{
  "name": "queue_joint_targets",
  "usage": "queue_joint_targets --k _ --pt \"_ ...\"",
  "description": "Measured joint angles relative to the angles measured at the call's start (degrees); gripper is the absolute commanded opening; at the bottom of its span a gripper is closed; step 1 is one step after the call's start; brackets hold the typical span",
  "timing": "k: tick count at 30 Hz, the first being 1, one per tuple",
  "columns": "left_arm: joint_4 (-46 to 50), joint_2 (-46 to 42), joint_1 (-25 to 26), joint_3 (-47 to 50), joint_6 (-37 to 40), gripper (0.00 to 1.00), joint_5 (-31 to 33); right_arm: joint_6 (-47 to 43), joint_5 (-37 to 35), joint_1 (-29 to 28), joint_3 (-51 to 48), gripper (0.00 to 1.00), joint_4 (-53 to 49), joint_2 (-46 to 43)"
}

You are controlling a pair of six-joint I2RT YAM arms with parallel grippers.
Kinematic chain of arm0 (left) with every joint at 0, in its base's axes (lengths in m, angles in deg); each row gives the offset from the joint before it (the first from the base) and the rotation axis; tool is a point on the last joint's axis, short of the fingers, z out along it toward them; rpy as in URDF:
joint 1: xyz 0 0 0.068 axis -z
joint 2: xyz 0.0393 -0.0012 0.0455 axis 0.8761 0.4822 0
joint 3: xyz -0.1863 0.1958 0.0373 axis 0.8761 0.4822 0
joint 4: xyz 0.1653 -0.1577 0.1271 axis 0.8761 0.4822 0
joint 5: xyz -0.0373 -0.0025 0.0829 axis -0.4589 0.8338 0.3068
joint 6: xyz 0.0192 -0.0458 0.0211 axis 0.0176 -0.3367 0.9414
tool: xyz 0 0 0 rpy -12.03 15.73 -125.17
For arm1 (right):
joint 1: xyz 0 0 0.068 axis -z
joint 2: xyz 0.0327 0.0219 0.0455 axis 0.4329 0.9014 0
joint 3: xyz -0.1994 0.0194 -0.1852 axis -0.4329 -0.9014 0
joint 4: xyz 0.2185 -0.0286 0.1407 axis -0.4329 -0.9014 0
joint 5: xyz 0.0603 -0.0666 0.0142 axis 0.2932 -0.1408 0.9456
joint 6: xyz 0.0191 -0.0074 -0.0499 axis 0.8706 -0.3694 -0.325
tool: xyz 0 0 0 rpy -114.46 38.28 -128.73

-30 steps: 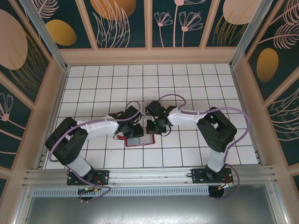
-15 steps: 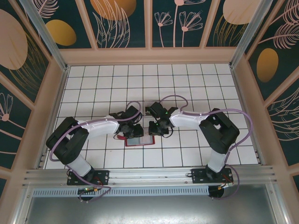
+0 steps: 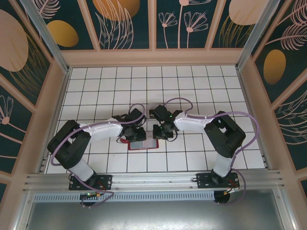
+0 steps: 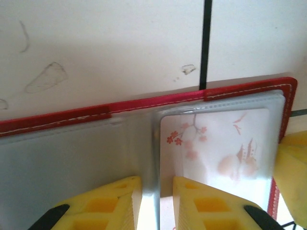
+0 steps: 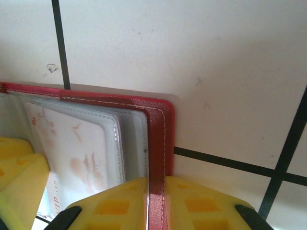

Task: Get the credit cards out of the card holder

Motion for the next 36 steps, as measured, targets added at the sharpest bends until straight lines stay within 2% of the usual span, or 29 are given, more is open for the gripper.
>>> queue_joint_targets --k 12,17,29,36 --pt "5.3 -2.2 0.0 -0.3 0.8 0.24 4.4 0.0 0.0 0.0 0.0 0.18 0.0 0.0" --pt "5.9 -4.2 -0.2 -0.3 0.5 0.23 4.9 0.0 -0.5 0.0 0.3 0.23 -0.5 0.0" --pt "-3.9 -7.5 -3.8 4.2 -2.4 0.24 -4.0 0.2 -1.4 -0.1 2.2 0.27 -2.8 -0.9" --pt "-8.7 -6.7 -4.2 6.8 -3.6 0.24 -8.1 0.1 -1.2 -0.2 3.6 0.39 -2.9 -0.9"
